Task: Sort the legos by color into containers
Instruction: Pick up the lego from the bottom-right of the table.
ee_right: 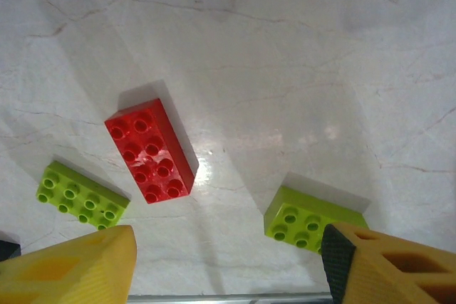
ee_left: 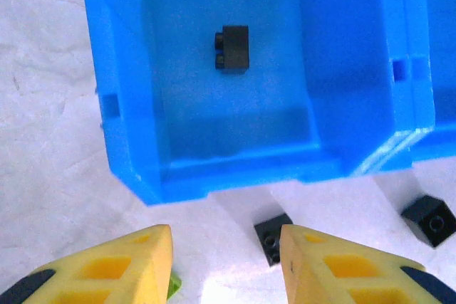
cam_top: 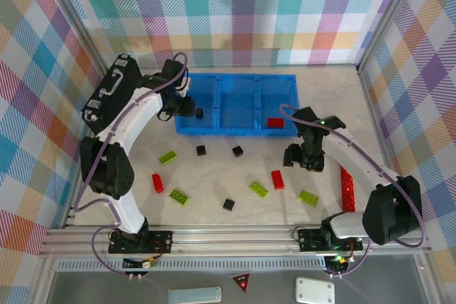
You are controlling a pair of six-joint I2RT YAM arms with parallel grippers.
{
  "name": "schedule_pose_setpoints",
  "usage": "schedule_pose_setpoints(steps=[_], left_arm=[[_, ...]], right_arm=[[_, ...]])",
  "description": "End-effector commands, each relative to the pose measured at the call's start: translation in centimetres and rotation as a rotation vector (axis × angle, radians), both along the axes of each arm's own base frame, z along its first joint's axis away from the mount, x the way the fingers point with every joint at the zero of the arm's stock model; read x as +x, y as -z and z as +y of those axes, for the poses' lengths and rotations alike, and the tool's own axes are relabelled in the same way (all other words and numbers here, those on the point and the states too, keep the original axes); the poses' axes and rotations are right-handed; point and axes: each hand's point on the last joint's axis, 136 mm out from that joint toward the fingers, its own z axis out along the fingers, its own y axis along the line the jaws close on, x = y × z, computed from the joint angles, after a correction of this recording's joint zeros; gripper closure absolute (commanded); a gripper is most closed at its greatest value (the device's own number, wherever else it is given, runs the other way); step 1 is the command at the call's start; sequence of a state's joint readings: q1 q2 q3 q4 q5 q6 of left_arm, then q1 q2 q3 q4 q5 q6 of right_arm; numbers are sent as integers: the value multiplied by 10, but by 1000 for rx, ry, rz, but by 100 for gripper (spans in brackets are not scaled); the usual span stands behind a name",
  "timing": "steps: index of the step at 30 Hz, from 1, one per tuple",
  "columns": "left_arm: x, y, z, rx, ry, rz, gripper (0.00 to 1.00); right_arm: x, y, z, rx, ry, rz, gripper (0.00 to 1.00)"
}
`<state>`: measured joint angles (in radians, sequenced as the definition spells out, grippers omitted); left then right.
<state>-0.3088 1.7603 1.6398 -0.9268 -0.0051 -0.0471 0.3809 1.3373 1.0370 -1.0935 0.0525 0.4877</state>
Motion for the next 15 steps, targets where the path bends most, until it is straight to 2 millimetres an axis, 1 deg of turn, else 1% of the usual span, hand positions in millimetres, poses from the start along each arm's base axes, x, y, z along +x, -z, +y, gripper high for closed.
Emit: schedule_pose_setpoints(steps=[1, 4, 7, 12, 15], left_arm=[[-21, -18, 6, -16, 26, -12, 55], [-27, -26, 10, -11, 40, -41, 53], [-32, -28, 14, 0, 44, -74, 53], [-37, -21, 19, 13, 46, -108, 52], [-35, -18, 22, 28, 50, -131, 52]], right_arm=[[-10, 1, -2, 10, 56, 5, 29], [-18, 7, -5, 10, 91, 11, 29], [-26, 14, -7, 12, 125, 19, 28], [-35, 25, -12, 5, 180, 36, 26], [-40, 30, -15, -4, 214, 44, 26]])
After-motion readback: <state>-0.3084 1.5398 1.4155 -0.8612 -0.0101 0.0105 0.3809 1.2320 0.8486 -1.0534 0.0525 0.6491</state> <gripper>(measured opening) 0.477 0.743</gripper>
